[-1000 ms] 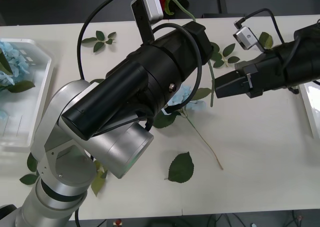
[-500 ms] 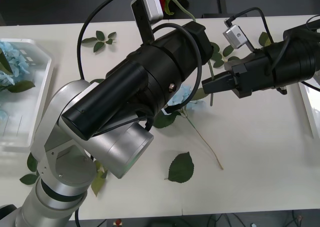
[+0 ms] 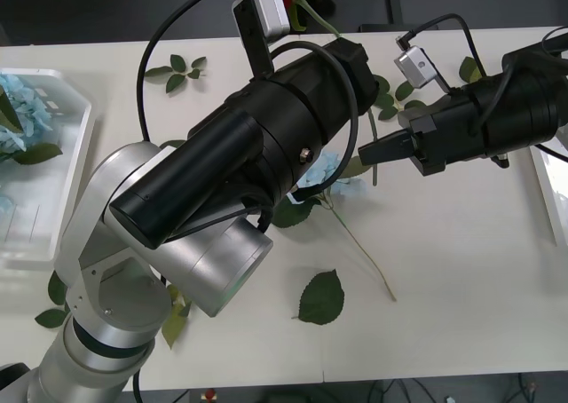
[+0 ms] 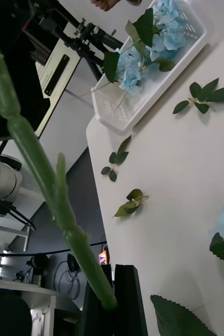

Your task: Place the red flowers into the right box and the blue flowers into the left box. If a person shows an open palm, hand one flower to the person first, then continue sorting.

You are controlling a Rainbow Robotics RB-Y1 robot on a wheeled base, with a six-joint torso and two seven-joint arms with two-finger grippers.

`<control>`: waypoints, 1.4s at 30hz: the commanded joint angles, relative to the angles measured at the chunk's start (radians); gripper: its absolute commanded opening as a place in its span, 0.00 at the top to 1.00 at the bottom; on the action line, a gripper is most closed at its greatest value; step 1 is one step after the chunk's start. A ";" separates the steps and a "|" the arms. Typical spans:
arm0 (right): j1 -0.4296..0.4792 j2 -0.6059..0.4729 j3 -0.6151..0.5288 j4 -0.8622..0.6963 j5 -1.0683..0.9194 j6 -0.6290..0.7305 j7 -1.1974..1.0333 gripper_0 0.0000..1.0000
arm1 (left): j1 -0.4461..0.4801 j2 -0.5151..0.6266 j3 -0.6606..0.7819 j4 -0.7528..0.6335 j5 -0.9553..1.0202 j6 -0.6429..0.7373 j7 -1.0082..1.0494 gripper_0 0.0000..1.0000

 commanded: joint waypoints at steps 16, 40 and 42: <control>0.004 -0.153 -0.093 -0.004 0.281 0.008 -0.228 1.00 | 0.003 -0.029 -0.019 -0.031 -0.011 -0.016 -0.024 0.00; 0.001 -0.244 -0.323 0.280 0.896 0.092 -0.349 1.00 | 0.003 -0.029 -0.019 -0.031 -0.011 -0.016 -0.024 0.00; 0.001 -0.244 -0.324 0.281 0.872 0.085 -0.352 1.00 | 0.003 -0.029 -0.019 -0.031 -0.011 -0.016 -0.024 0.00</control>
